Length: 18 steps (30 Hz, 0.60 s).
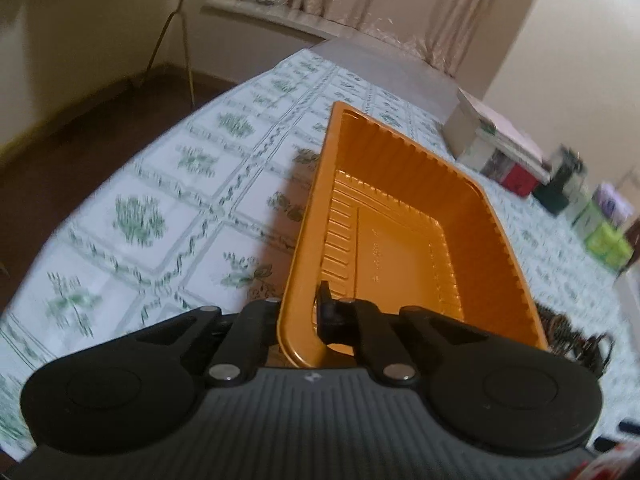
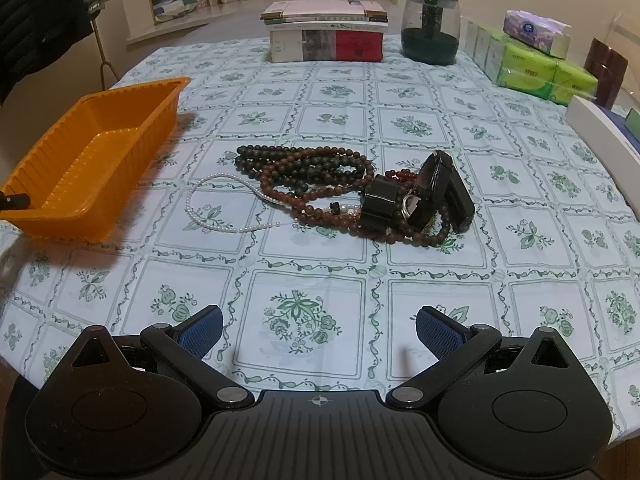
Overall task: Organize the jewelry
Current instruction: 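Hold the orange tray with the left gripper while the right gripper grasps a black watch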
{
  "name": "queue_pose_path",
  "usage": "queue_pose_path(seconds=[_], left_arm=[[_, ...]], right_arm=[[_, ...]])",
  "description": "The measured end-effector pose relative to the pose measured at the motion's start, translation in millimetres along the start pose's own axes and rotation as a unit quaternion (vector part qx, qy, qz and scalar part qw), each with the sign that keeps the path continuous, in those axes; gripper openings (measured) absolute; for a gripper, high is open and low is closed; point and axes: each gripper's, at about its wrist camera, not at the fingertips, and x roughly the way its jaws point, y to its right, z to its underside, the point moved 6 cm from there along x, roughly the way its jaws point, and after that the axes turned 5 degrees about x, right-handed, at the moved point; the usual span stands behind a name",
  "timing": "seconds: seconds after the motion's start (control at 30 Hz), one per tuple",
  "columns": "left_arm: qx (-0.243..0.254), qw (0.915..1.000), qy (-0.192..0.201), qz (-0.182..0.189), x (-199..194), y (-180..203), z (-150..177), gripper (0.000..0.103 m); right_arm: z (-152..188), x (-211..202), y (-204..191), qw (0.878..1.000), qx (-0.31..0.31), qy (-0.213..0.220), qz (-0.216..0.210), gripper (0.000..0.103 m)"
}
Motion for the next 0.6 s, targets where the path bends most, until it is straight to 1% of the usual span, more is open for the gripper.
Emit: queue_pose_path(seconds=[0.07,0.13,0.2,0.3,0.37,0.4,0.43,0.47,0.5,0.53,0.57,0.6], left_arm=[[0.042,0.9989,0.001,-0.018,-5.9,12.8,-6.5,0.004],[0.082,0.9961,0.000,-0.034,-10.6,25.7,-14.2,0.004],[0.125,0.9908,0.003,-0.052,-16.1,40.4,-20.0,0.004],[0.180,0.9807,0.007,-0.076,-21.9,61.8,-25.3,0.004],[0.208,0.9740,0.008,-0.090,-24.0,73.2,-27.6,0.004],[0.219,0.9708,0.008,-0.096,-24.7,79.0,-28.5,0.003],[0.230,0.9677,0.009,-0.103,-25.5,84.7,-29.3,0.003],[0.238,0.9650,0.010,-0.109,-25.9,89.6,-30.2,0.003],[0.247,0.9623,0.010,-0.114,-25.8,93.7,-31.1,0.003],[0.256,0.9591,0.010,-0.120,-25.9,98.6,-31.4,0.003],[0.265,0.9562,0.011,-0.124,-25.8,102.7,-31.6,0.003],[0.272,0.9537,0.011,-0.128,-26.2,106.5,-30.6,0.003]], right_arm=[[0.0,0.6,0.9,1.000,0.002,0.002,-0.002,0.102],[-1.3,0.9,3.8,1.000,0.007,0.008,-0.004,0.102],[-4.1,1.4,9.1,1.000,0.013,0.018,-0.007,0.102],[-10.3,3.4,19.3,0.999,0.016,0.034,-0.005,0.102],[-16.5,5.6,27.7,0.999,0.017,0.048,-0.003,0.102],[-20.3,6.5,31.9,0.998,0.017,0.056,0.000,0.100],[-24.3,7.7,35.7,0.998,0.017,0.063,0.001,0.096],[-28.0,9.2,38.4,0.998,0.016,0.068,-0.002,0.085],[-32.1,11.3,40.8,0.997,0.015,0.072,-0.006,0.079],[-35.4,13.4,42.6,0.997,0.015,0.075,-0.008,0.078],[-39.1,15.9,43.6,0.997,0.014,0.080,-0.011,0.074],[-42.0,18.5,44.3,0.996,0.014,0.084,-0.014,0.067]])
